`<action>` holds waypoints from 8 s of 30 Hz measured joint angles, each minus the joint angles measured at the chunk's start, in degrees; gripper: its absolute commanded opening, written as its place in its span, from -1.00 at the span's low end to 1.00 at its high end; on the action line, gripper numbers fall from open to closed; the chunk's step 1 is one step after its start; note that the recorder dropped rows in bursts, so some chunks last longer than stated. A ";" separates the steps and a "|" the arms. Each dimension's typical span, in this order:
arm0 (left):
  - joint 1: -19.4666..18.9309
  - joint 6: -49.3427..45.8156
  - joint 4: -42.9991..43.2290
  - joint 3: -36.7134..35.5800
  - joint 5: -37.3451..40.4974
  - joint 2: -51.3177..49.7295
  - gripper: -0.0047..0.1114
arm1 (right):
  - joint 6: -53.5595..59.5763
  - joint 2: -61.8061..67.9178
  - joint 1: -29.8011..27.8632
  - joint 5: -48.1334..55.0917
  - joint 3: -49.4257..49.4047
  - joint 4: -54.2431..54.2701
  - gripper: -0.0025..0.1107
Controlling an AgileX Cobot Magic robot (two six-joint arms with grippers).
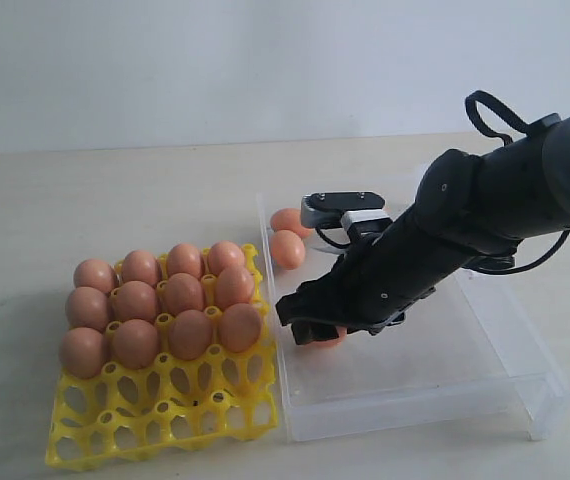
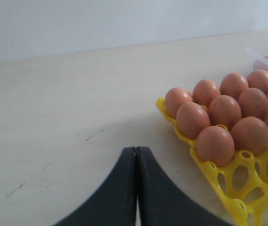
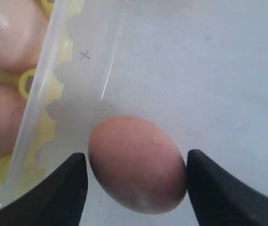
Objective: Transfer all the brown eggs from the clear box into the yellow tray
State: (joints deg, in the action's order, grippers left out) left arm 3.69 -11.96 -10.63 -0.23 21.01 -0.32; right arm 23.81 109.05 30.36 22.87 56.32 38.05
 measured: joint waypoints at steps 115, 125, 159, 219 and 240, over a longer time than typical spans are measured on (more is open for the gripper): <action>0.00 0.00 0.00 0.00 0.00 0.00 -0.92 | -3.70 -14.08 19.65 -29.43 -2.40 -3.31 -0.96; 0.00 0.00 0.00 0.00 0.00 0.00 -0.92 | -28.07 -3.53 30.63 -53.89 -2.48 -25.26 -0.96; 0.00 0.00 0.00 0.00 0.00 0.00 -0.92 | -44.25 6.67 31.53 -50.64 2.53 -31.91 -0.96; 0.00 0.00 0.00 0.00 0.00 0.00 -0.92 | -52.32 11.93 32.90 -55.10 3.27 -33.52 0.00; 0.00 0.00 0.00 0.00 0.00 0.00 -0.92 | -42.27 5.04 32.90 -50.90 3.27 -30.62 0.01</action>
State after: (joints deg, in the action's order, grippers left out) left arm 3.69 -11.96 -10.63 -0.23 21.01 -0.32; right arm -18.45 114.09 63.26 -28.03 59.59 7.43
